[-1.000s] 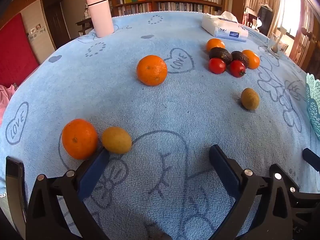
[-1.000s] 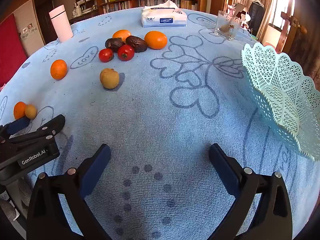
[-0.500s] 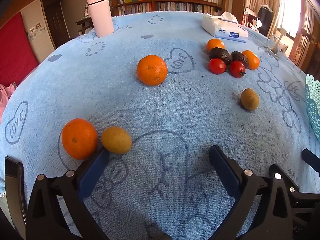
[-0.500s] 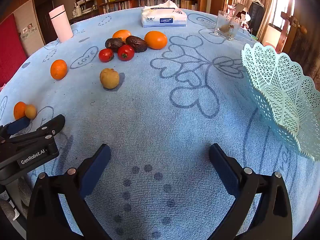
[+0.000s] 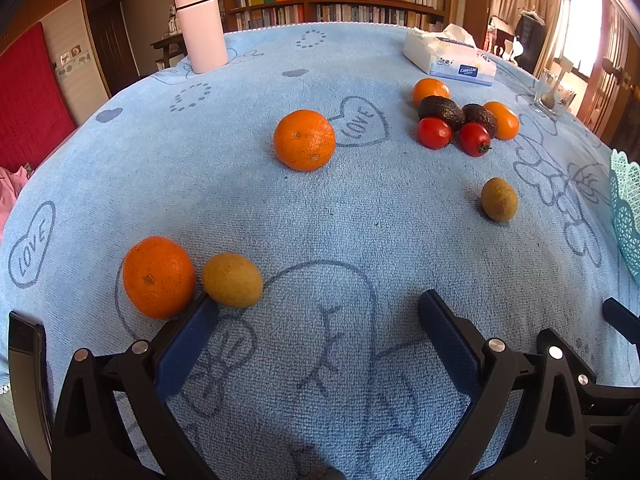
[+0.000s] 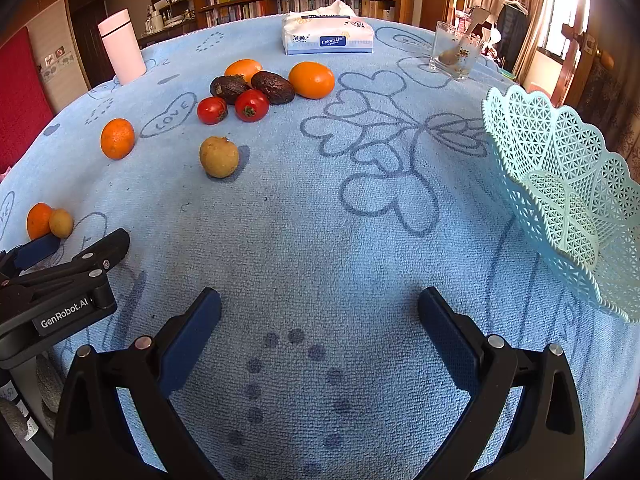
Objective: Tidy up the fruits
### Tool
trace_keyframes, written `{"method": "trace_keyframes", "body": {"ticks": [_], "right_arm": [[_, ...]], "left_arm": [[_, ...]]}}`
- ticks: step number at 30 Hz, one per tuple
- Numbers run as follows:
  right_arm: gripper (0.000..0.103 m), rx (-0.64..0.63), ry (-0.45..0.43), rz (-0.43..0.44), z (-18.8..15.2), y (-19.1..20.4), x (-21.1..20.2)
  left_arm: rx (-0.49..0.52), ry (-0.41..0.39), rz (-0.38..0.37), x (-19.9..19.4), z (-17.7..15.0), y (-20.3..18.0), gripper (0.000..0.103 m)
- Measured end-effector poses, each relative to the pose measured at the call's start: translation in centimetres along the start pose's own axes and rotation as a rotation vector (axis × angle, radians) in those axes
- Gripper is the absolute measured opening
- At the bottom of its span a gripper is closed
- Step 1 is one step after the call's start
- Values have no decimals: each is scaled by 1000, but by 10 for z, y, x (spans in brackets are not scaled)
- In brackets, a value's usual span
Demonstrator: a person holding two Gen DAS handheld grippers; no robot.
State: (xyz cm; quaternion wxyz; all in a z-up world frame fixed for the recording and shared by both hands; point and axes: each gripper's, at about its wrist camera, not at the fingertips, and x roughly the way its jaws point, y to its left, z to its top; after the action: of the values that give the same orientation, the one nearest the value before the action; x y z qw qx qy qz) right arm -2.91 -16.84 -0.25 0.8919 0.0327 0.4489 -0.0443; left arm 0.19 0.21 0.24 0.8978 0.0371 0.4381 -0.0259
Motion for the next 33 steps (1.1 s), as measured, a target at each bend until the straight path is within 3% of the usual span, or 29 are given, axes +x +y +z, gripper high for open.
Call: {"method": "trace_keyframes", "body": {"ticks": [33], "right_arm": [[100, 2, 0, 3, 2, -1, 2]], "left_arm": [[-2, 1, -3, 1, 0, 1, 98]]}}
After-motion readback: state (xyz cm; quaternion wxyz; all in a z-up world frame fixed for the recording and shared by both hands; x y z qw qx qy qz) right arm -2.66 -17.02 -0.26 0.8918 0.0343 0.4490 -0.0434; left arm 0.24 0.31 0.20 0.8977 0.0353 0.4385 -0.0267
